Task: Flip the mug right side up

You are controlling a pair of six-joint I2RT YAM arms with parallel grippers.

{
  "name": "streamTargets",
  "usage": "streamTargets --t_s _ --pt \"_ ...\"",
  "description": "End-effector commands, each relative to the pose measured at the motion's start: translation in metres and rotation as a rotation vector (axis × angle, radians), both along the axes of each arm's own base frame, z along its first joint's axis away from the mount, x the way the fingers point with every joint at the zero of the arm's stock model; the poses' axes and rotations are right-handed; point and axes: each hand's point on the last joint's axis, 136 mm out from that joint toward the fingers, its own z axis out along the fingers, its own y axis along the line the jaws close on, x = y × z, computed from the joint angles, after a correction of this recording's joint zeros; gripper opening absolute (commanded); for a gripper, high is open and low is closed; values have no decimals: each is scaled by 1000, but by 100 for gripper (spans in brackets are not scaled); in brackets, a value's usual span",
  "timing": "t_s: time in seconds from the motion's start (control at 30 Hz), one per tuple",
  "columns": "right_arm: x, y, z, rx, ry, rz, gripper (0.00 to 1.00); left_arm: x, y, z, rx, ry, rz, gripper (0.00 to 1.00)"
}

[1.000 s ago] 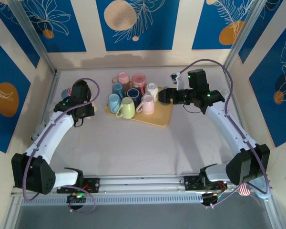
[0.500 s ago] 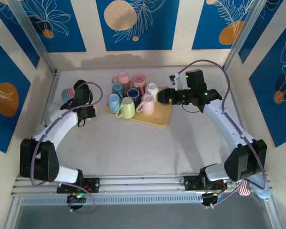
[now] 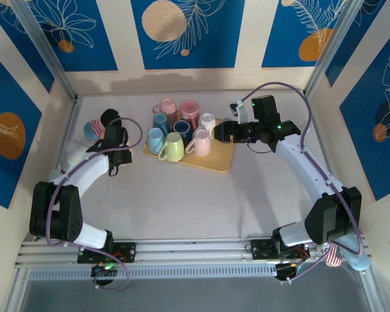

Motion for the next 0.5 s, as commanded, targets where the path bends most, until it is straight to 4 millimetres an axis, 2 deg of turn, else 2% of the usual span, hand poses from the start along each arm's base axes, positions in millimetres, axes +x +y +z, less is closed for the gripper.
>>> streamTargets --t_s 0.0,0.1,0.13,0.33,0.47 --pt "-8 3 -3 6 17 32 60 13 4 10 -10 -80 14 22" --pt "-7 1 -5 -3 24 18 61 10 3 12 -16 -82 11 53" --pt "-6 0 -6 -6 27 9 61 9 3 14 -20 -85 9 58" --pt "4 -15 -16 -68 56 -104 60 -4 -2 42 -42 -105 -29 76" --pt "9 -31 -25 -136 52 -144 59 -14 -16 73 -96 -137 -110 77"
